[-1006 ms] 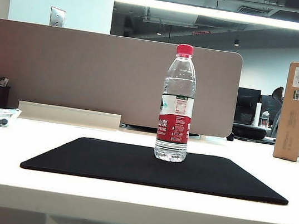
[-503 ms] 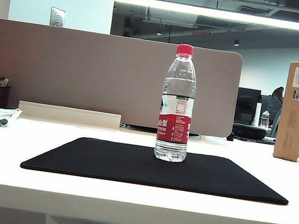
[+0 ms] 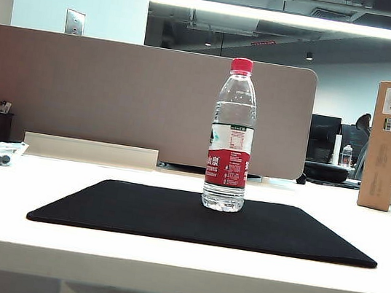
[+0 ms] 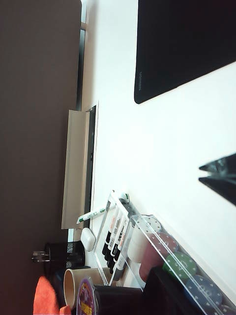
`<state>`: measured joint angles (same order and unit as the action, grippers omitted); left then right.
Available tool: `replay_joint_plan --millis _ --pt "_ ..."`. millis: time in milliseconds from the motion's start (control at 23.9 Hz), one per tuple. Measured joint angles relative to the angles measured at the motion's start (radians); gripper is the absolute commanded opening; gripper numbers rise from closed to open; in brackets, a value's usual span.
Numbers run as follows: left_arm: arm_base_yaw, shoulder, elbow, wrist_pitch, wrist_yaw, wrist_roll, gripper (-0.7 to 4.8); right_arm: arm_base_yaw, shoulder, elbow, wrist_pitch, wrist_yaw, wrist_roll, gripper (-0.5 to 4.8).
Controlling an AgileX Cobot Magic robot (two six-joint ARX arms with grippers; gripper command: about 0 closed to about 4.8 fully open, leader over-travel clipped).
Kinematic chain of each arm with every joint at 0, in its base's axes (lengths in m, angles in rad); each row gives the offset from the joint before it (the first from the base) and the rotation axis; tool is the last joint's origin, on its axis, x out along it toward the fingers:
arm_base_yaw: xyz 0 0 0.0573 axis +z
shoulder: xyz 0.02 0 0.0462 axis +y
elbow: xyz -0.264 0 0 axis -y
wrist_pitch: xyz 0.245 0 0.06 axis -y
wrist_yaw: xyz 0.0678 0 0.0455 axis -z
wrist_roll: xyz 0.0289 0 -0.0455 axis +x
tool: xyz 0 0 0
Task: Stand the plastic bottle up on the black mouse pad.
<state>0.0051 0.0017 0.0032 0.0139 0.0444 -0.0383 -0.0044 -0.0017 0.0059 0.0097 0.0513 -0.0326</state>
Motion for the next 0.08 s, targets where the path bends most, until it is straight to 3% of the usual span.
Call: replay_joint_plan --millis 84 --pt "0.000 0.000 0.000 0.000 0.000 0.000 -0.04 0.000 0.000 0.000 0.000 0.000 0.000 -0.05"
